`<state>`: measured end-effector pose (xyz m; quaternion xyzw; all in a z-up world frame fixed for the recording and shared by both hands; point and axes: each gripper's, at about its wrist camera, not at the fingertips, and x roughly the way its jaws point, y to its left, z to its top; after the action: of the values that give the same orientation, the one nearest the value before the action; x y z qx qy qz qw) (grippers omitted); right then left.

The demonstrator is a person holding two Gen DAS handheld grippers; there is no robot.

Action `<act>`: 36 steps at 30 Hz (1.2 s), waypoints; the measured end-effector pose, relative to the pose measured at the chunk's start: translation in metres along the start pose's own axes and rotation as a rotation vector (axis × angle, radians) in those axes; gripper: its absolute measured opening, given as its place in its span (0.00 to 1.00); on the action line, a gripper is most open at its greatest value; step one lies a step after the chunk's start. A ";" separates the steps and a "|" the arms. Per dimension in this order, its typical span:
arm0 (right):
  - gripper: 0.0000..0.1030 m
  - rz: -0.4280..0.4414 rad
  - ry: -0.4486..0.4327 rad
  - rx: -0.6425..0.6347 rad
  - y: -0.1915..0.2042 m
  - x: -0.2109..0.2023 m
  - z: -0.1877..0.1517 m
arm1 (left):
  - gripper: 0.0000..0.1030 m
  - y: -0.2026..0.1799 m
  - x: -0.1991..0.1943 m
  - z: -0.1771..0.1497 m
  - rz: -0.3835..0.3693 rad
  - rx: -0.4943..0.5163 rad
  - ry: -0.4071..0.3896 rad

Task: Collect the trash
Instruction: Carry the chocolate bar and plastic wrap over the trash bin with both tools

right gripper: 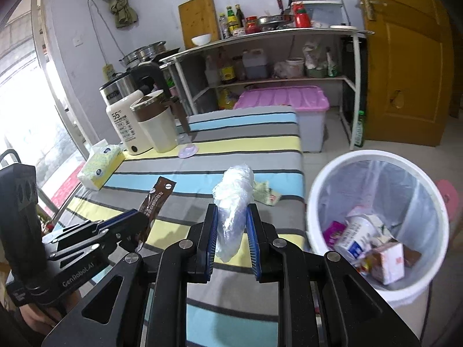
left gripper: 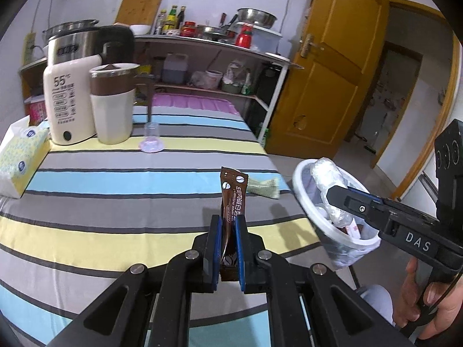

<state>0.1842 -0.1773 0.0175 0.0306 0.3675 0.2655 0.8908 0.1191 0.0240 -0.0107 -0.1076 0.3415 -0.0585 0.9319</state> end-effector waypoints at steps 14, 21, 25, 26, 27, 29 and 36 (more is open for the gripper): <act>0.20 -0.110 -0.047 0.074 -0.059 -0.042 -0.013 | 0.09 -0.056 0.011 0.009 -0.076 0.094 0.011; 0.20 -0.163 -0.068 0.122 -0.089 -0.057 -0.018 | 0.09 -0.083 0.023 0.015 -0.119 0.130 0.024; 0.20 -0.187 -0.071 0.145 -0.104 -0.061 -0.019 | 0.09 -0.098 0.032 0.019 -0.142 0.153 0.034; 0.20 -0.191 -0.071 0.148 -0.106 -0.061 -0.020 | 0.09 -0.101 0.035 0.020 -0.146 0.158 0.037; 0.20 -0.196 -0.070 0.153 -0.109 -0.062 -0.020 | 0.09 -0.105 0.037 0.021 -0.153 0.164 0.041; 0.20 -0.202 -0.069 0.161 -0.115 -0.063 -0.021 | 0.09 -0.110 0.042 0.021 -0.162 0.172 0.048; 0.20 -0.226 -0.053 0.187 -0.135 -0.060 -0.025 | 0.09 -0.126 0.063 0.023 -0.189 0.193 0.078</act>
<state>0.1927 -0.3265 0.0042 0.0787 0.3681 0.1271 0.9177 0.1769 -0.1064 -0.0025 -0.0466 0.3587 -0.1827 0.9142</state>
